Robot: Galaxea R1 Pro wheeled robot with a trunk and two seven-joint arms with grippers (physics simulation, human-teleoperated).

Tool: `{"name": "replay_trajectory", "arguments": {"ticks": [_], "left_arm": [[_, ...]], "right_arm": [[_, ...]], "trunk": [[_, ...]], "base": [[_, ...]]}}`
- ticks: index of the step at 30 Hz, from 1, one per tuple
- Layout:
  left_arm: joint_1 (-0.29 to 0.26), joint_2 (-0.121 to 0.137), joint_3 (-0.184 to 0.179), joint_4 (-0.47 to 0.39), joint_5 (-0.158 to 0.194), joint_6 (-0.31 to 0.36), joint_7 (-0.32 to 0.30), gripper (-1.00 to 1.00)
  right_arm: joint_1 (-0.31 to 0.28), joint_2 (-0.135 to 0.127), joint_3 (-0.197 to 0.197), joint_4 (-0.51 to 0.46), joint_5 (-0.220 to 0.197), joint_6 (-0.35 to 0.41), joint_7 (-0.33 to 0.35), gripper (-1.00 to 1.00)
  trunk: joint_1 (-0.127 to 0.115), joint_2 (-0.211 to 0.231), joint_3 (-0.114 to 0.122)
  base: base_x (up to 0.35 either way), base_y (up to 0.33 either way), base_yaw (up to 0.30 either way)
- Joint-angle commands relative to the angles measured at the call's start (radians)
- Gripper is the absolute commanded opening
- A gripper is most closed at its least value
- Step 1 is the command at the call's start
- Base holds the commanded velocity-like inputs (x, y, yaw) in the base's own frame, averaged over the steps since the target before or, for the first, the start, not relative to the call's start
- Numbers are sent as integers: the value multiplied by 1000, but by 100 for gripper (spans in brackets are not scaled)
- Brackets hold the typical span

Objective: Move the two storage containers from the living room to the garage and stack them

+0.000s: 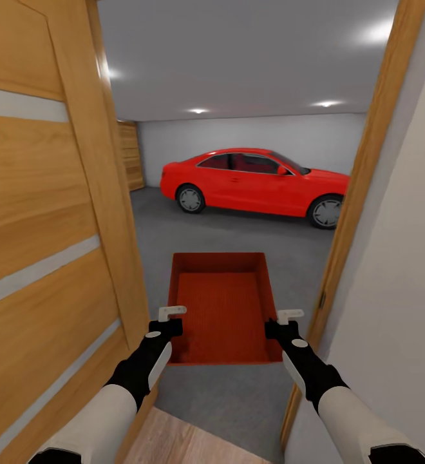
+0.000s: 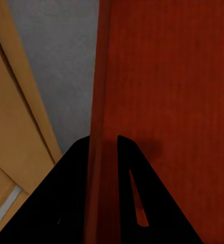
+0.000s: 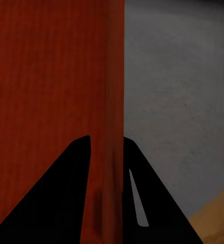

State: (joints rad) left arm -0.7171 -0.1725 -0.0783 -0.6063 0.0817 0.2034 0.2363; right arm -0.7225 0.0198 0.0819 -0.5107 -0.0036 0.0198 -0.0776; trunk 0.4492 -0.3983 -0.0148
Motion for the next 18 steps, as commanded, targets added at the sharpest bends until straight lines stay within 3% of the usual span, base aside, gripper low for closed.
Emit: {"name": "replay_trajectory", "arguments": {"ticks": [1, 13, 18], "left_arm": [[-1, -1, -3, -52, 12, 4, 8, -100], [-1, -1, -3, -52, 12, 4, 8, -100], [-1, -1, -3, -52, 12, 4, 8, -100]], "right_arm": [[0, 0, 1, 1, -1, 2, -4, -100], [0, 0, 1, 1, -1, 2, -4, -100], [0, 0, 1, 2, -1, 2, -4, -100]], "trunk": [[1, -2, -2], [1, -2, -2], [1, -2, -2]], "base": [[162, 144, -51], [162, 144, -9], [162, 144, -177]]}}
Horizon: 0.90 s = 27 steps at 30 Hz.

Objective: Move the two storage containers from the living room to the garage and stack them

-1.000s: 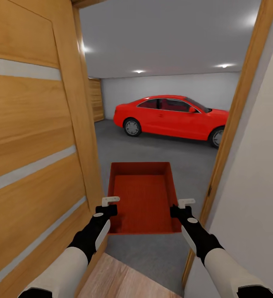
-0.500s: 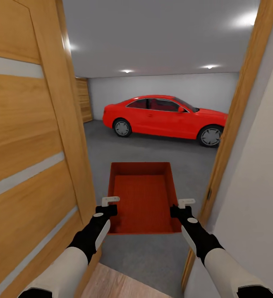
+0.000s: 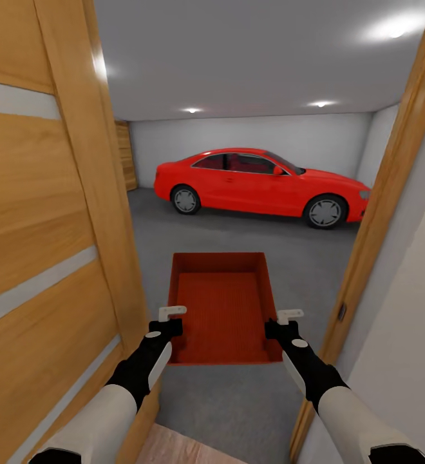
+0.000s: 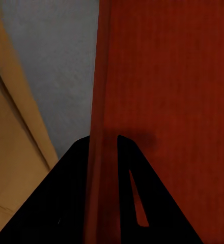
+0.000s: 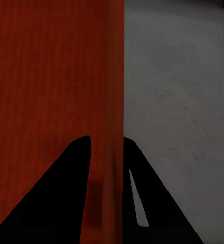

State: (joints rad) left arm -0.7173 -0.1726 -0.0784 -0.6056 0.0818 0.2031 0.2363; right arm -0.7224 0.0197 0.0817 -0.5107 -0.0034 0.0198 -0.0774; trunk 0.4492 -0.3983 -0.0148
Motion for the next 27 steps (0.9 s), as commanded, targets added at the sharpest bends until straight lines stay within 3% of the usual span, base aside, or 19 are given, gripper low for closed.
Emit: {"name": "replay_trajectory", "arguments": {"ticks": [1, 27], "left_arm": [[-1, -1, -3, -52, 12, 4, 8, -100], [-1, -1, -3, -52, 12, 4, 8, -100]], "right_arm": [[0, 0, 1, 2, -1, 2, -4, -100], [0, 0, 1, 2, -1, 2, -5, -100]], "trunk": [[1, -2, -2], [1, -2, -2]], "base": [[162, 144, -226], [162, 144, -241]]}}
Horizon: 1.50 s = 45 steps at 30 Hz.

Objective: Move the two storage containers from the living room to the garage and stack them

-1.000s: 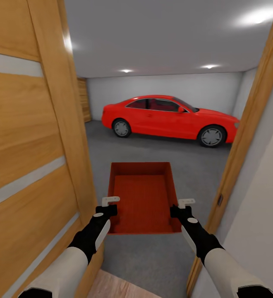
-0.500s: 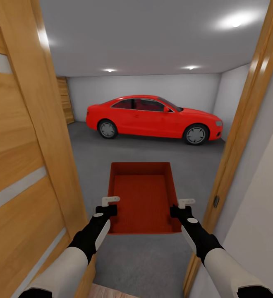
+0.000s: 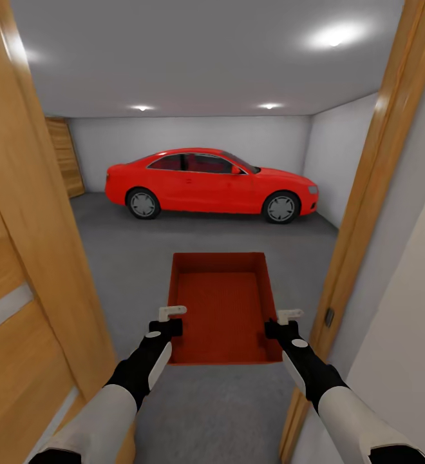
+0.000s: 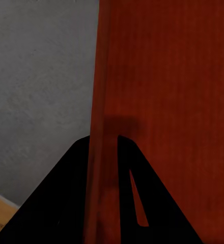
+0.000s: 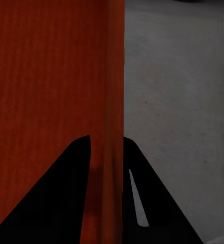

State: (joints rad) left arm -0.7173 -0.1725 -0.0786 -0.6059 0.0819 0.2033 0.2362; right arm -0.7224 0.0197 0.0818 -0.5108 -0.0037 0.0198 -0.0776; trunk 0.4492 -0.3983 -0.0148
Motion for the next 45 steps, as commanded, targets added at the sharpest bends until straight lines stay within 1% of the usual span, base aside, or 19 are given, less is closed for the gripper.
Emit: {"name": "replay_trajectory", "arguments": {"ticks": [1, 7, 19, 29, 37, 45], "left_arm": [[-1, -1, -3, -52, 12, 4, 8, -100], [-1, -1, -3, -52, 12, 4, 8, -100], [-1, -1, -3, -52, 12, 4, 8, -100], [-1, -1, -3, -53, 10, 4, 8, -100], [-1, -1, -3, -53, 10, 4, 8, -100], [-1, -1, -3, -52, 10, 4, 8, -100]], "right_arm": [[0, 0, 1, 2, -1, 2, -4, -100], [0, 0, 1, 2, -1, 2, -4, -100], [0, 0, 1, 2, -1, 2, -4, -100], [0, -1, 1, 2, -1, 2, -4, -100], [0, 0, 1, 2, -1, 3, -4, -100], [0, -1, 1, 2, -1, 3, -4, -100]], "trunk": [[1, -2, -2], [1, -2, -2], [1, -2, -2], [1, -2, -2], [1, -2, -2], [1, -2, -2]], "base": [[163, 144, -242], [162, 144, -200], [150, 130, -9], [8, 6, -2], [0, 0, -175], [0, 0, -28]]}}
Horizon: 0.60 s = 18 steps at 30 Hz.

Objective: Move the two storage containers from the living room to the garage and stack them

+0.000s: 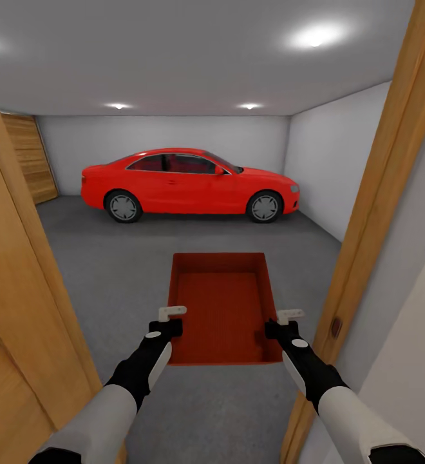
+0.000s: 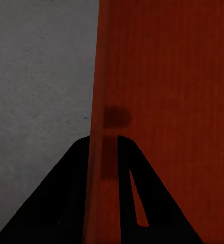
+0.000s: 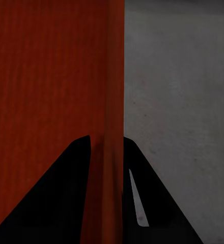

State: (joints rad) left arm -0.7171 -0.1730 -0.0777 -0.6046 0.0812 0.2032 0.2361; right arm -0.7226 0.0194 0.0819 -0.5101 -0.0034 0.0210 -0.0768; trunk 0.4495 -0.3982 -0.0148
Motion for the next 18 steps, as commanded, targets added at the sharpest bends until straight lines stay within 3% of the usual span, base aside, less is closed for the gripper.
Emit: {"name": "replay_trajectory", "arguments": {"ticks": [1, 18], "left_arm": [[-1, 0, -4, -53, 11, 4, 8, -100], [-1, 0, -4, -52, 11, 4, 8, -100]], "right_arm": [[0, 0, 1, 2, -1, 2, -5, -100], [0, 1, 1, 1, -1, 1, -5, -100]], "trunk": [[0, -2, -2], [0, -2, -2]], "base": [[0, 0, -3], [21, 0, 0]]}}
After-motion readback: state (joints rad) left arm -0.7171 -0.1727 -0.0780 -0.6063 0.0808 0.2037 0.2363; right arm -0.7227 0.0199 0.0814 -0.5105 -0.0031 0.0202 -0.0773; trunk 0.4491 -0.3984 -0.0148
